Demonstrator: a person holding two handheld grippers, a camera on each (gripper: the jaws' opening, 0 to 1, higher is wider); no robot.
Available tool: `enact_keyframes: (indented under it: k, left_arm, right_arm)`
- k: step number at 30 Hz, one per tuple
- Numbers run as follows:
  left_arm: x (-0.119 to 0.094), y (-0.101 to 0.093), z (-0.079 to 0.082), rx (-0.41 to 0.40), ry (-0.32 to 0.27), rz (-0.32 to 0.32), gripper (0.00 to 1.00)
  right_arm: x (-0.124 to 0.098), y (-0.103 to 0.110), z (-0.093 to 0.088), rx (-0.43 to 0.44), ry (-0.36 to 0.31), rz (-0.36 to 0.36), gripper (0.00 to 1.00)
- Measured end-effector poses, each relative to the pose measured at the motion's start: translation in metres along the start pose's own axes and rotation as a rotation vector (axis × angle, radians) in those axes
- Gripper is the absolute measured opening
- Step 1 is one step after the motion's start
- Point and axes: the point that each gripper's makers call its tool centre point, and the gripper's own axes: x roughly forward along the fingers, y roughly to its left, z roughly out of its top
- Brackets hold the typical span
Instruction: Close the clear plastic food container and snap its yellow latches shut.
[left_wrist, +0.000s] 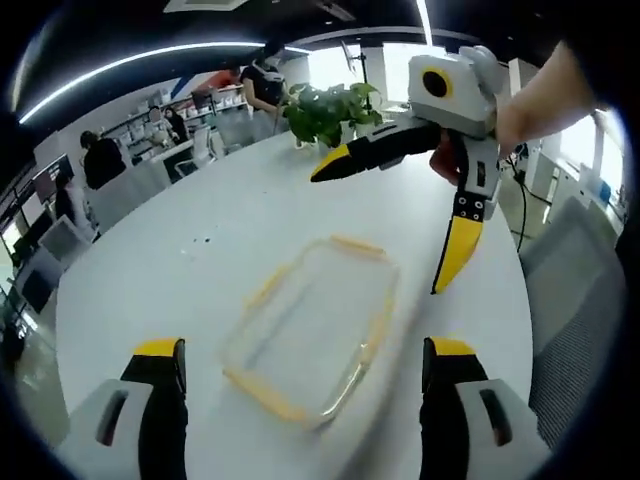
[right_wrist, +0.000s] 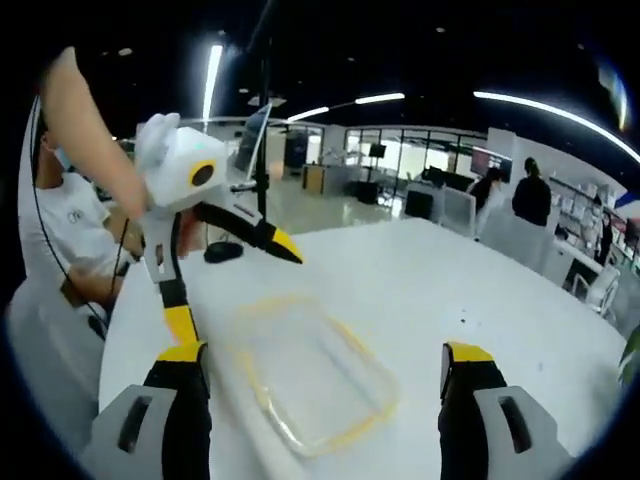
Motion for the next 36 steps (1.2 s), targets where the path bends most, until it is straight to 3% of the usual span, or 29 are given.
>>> enact_keyframes:
  k: [3, 10, 18, 36]
  left_arm:
    - [-0.005, 0.006, 0.006, -0.082, -0.058, 0.041, 0.99]
    - [-0.009, 0.012, -0.004, -0.189, -0.08, 0.095, 0.98]
    - [-0.016, 0.007, -0.025, -0.218, -0.058, 0.107, 0.97]
    - [-0.036, 0.005, -0.037, -0.293, -0.09, 0.146, 0.95]
  right_arm:
    - [-0.005, -0.004, 0.004, -0.002, -0.035, -0.048, 0.96]
    - [-0.011, -0.003, 0.005, 0.058, -0.071, -0.075, 0.95]
    - [-0.019, -0.003, -0.003, 0.088, -0.073, -0.08, 0.95]
    - [-0.044, -0.011, -0.007, 0.141, -0.089, -0.154, 0.93]
